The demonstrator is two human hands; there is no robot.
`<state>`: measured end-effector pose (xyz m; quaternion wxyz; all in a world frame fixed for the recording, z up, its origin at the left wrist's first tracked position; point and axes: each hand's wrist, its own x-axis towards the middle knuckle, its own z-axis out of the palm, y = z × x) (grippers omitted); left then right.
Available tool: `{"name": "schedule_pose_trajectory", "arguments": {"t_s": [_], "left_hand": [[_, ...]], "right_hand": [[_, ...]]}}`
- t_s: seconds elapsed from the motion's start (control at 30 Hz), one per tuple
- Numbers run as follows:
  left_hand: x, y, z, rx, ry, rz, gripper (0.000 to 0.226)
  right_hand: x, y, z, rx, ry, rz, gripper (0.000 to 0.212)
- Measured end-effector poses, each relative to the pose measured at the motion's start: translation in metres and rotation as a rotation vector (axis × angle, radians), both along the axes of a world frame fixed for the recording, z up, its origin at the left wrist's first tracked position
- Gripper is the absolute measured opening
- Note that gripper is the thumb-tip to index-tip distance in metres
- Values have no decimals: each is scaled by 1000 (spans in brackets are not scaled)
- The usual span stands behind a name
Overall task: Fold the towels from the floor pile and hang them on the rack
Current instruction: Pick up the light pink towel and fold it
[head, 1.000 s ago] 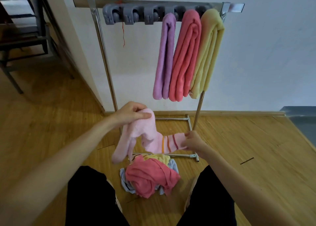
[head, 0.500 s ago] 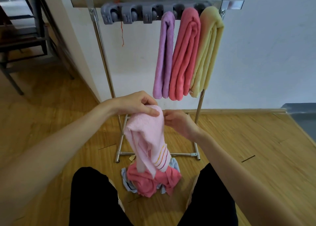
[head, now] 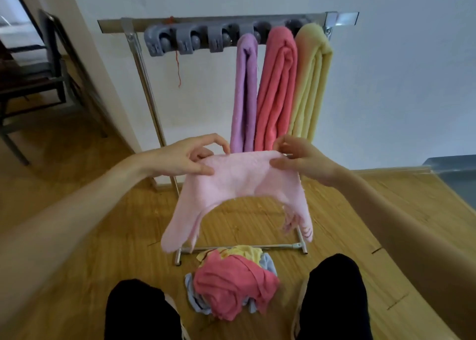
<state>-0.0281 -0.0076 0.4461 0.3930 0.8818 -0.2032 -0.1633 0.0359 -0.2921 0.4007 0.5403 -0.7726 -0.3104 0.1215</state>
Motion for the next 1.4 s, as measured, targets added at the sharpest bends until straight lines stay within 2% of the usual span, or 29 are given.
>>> {"name": "schedule_pose_trajectory", "arguments": {"t_s": [0.07,0.17,0.3,0.43,0.57,0.67,0.77,0.93,1.03,1.13,1.23,1.3,1.4], "left_hand": [[13,-1,14,139,-139,-31,23],[33,-4,40,276,-203,3,27],[60,3,75,412,-265,27,28],[85,11,106,497,-406,55,41],[112,12,142,400,-665,171,46],[133,12,165,376,-764,192,51],[154,11,178,405,-809,203,56],[183,4,171,457,-890,283,66],[191,-4,154,486,-953,299,62],[201,-10,132,557,-1015,374,58],[210,-18,109,525,-1071,448,53],[215,-23,98,515,-1116,501,53],[216,-26,89,474,-1167,527,52]], "right_hand": [[9,5,22,-49,-134,62,20],[24,12,56,-265,-348,134,25],[47,23,96,-548,-475,166,38],[64,33,137,-525,-611,-3,41],[81,37,175,-494,-746,-237,46],[103,41,195,-388,-757,-370,44],[124,47,208,-418,-762,-447,40],[140,64,198,-522,-815,-550,43],[143,79,173,-599,-892,-630,32],[145,90,149,-620,-1013,-749,31],[144,96,129,-619,-1101,-722,34],[143,102,115,-539,-1082,-761,37],[151,104,90,-554,-1013,-801,53]]}}
